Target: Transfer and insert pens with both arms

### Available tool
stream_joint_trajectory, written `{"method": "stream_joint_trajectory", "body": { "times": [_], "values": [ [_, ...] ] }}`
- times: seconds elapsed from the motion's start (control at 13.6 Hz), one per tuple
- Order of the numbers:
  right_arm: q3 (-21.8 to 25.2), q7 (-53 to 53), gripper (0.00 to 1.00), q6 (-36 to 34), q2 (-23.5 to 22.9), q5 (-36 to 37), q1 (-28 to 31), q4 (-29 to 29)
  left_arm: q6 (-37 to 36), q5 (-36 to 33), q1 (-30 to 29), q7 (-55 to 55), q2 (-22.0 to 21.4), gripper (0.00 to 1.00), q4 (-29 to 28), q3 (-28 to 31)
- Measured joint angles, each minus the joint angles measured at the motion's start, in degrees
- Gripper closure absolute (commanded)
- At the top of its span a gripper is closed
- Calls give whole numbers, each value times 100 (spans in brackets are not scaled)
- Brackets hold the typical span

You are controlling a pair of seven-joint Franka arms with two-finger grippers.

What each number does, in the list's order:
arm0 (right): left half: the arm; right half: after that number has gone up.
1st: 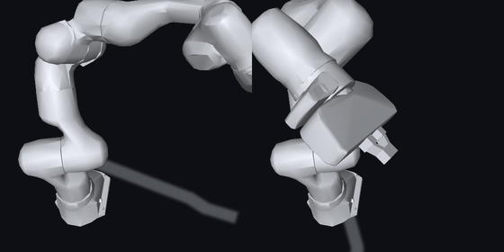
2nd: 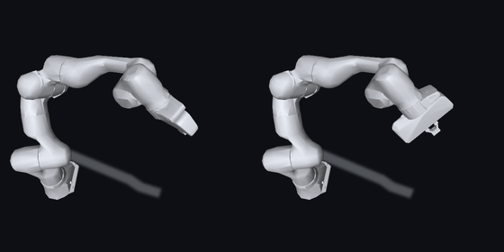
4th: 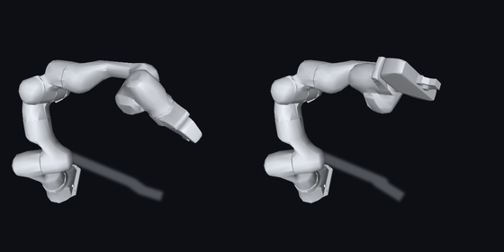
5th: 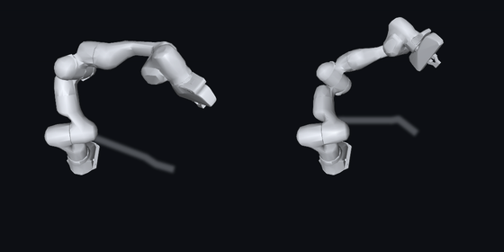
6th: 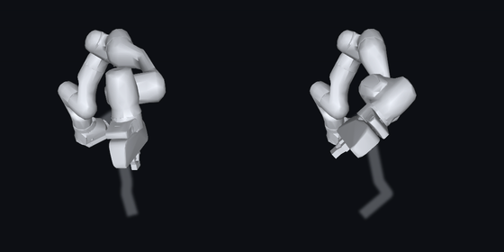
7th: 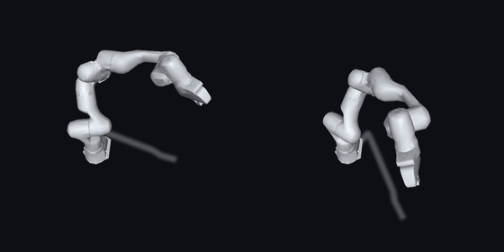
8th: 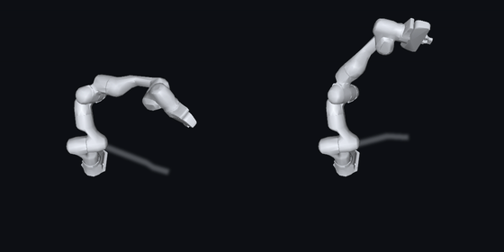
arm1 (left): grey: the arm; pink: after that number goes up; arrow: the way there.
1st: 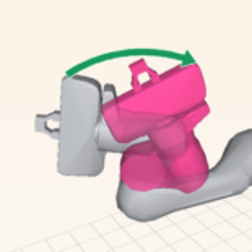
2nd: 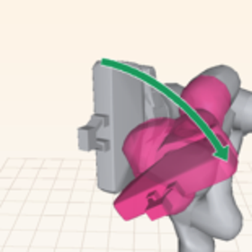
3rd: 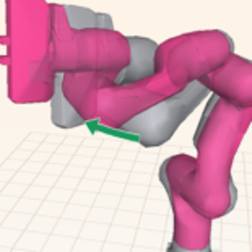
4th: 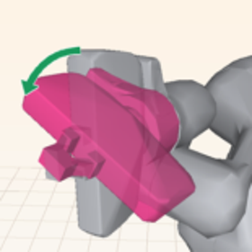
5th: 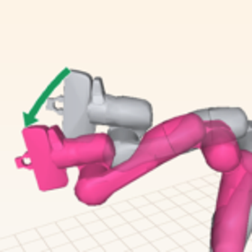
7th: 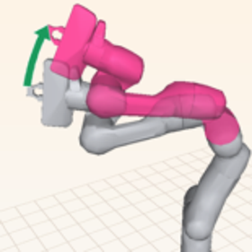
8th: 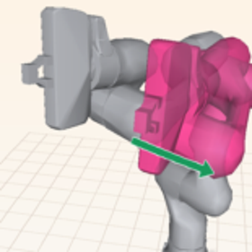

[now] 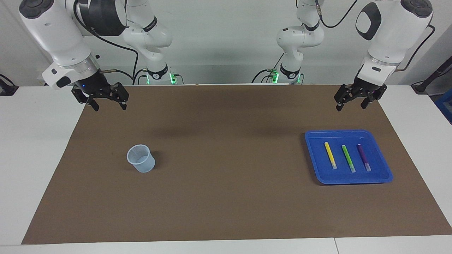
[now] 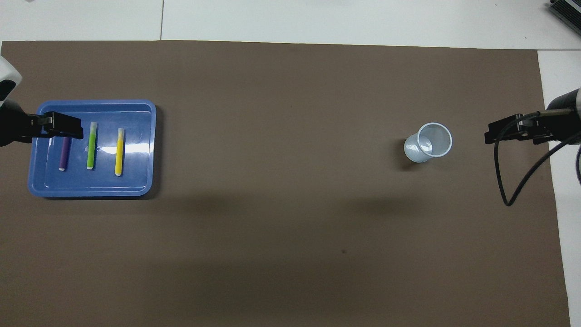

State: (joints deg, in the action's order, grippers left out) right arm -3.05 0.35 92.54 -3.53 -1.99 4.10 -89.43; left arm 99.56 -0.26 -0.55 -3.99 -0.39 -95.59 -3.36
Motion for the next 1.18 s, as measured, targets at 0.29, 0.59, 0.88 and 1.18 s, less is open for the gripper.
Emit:
{"method": "stream_joint_trajectory", "body": {
  "times": [0.29,0.59,0.88,1.18],
  "values": [
    [-6,0,0,0,0,0,-3,0,-25,-8,-81,10,-66,0,-143,36],
    [-9,0,0,0,0,0,-3,-1,-56,-8,-257,103,-109,0,-216,48],
    [-10,0,0,0,0,0,-4,-2,-336,-8,-262,237,-166,0,-262,-23],
    [-12,0,0,0,0,0,-4,-2,311,-8,-277,301,-76,0,-649,-18]
  ]
}}
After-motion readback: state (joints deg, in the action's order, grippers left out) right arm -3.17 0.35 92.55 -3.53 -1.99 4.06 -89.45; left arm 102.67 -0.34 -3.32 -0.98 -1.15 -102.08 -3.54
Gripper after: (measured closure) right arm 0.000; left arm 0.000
